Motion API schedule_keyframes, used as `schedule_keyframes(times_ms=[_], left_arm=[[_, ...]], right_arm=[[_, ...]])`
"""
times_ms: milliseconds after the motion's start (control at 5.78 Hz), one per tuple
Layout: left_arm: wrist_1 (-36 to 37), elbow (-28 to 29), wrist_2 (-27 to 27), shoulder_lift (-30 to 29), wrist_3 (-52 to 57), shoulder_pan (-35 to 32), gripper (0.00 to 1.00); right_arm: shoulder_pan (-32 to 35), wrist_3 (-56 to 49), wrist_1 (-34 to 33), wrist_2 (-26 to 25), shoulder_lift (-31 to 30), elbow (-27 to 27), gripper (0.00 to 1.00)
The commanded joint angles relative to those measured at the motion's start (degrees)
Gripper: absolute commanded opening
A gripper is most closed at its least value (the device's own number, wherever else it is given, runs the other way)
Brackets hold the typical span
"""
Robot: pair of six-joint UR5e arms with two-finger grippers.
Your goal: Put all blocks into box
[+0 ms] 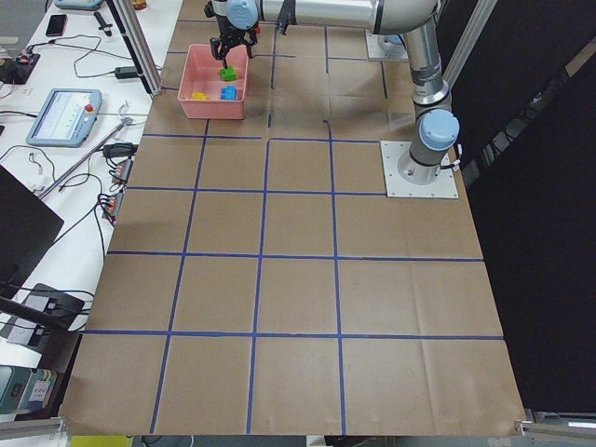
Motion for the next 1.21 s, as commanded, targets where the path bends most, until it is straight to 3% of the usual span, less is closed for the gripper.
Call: schedule_keyframes(times_ms=[0, 173, 346, 865, 1038], left_arm=[[-0.03, -7.37, -0.17, 9.79, -13.68, 3.02, 0.98], [-0.64, -12.29, -0.08, 15.06, -15.48, 5.74, 0.98], [0.49, -17.29, -0.25, 19.12, -21.07, 6.81, 0.98], [0.76, -17.95, -0.16, 21.61, -40.30, 7.44, 0.99], [0.94, -18.57, -0.95, 21.97, -40.29, 7.44, 0.99]], right_arm=[[0.62, 9.39, 10.25, 0.55, -1.77, -10.08, 0.14], [1.24, 19.01, 21.89, 6.39, -0.90, -19.72, 0.14], [3.77, 25.98, 25.84, 9.75, 1.37, -25.39, 0.14], [18.16, 48.75, 24.22, 10.75, 8.65, -33.95, 0.14], [19.08, 49.07, 20.21, 10.75, 13.03, -33.88, 0.16]])
